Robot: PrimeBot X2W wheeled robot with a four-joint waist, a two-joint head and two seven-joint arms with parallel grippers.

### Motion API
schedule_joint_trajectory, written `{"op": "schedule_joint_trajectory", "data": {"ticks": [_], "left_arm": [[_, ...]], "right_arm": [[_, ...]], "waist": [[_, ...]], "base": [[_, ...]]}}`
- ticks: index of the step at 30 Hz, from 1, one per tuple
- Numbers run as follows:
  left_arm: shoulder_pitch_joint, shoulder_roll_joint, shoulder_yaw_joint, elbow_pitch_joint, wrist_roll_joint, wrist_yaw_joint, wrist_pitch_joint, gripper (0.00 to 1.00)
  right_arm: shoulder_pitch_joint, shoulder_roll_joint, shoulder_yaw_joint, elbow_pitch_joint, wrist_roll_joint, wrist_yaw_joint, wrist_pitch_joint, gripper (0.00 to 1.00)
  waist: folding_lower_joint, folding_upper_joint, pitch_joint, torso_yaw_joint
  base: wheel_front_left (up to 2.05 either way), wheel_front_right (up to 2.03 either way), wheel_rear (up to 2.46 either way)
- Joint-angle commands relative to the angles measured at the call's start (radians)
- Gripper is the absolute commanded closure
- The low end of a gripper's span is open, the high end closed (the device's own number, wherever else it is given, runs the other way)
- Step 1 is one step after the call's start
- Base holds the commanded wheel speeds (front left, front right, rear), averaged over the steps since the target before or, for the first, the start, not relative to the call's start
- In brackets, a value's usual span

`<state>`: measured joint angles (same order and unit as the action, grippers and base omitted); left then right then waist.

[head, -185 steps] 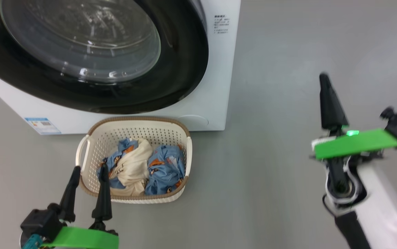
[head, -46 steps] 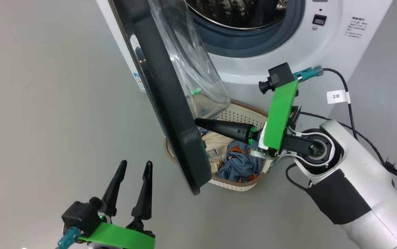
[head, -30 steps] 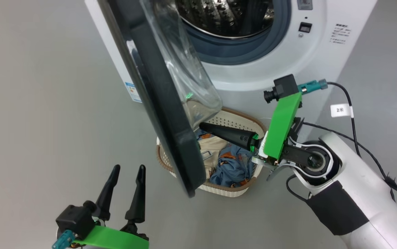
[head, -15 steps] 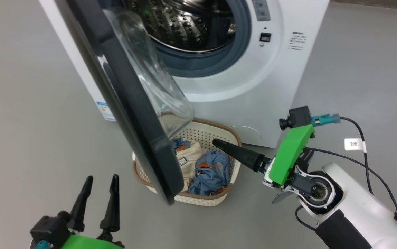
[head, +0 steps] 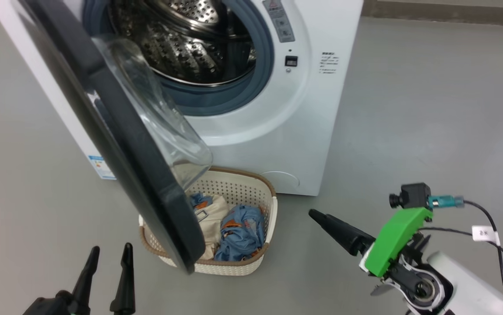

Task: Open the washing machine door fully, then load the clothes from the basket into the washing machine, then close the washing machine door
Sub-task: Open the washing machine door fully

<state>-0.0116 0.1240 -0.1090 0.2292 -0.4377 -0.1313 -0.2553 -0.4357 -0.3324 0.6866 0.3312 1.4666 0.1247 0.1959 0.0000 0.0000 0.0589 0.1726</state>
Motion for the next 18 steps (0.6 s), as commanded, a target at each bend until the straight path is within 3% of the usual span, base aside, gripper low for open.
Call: {"op": "schedule_joint_trajectory", "data": {"ticks": [1,18], "left_arm": [[-0.009,0.018,0.039,-0.03,0.009,0.001,-0.006,0.0],[0.041,0.008,0.075,-0.044,0.015,0.001,-0.006,0.0]], "right_arm": [[0.013,-0.013,0.011,-0.027,-0.017,0.006,-0.024,0.0],[0.111,-0.152,0.122,-0.011,-0.018,0.006,-0.345,0.0]], "waist": [[0.0,0.0,-0.017,-0.024],[0.0,0.0,-0.037,-0.089]], "base": [[0.0,0.0,0.0],[0.0,0.0,0.0]]}}
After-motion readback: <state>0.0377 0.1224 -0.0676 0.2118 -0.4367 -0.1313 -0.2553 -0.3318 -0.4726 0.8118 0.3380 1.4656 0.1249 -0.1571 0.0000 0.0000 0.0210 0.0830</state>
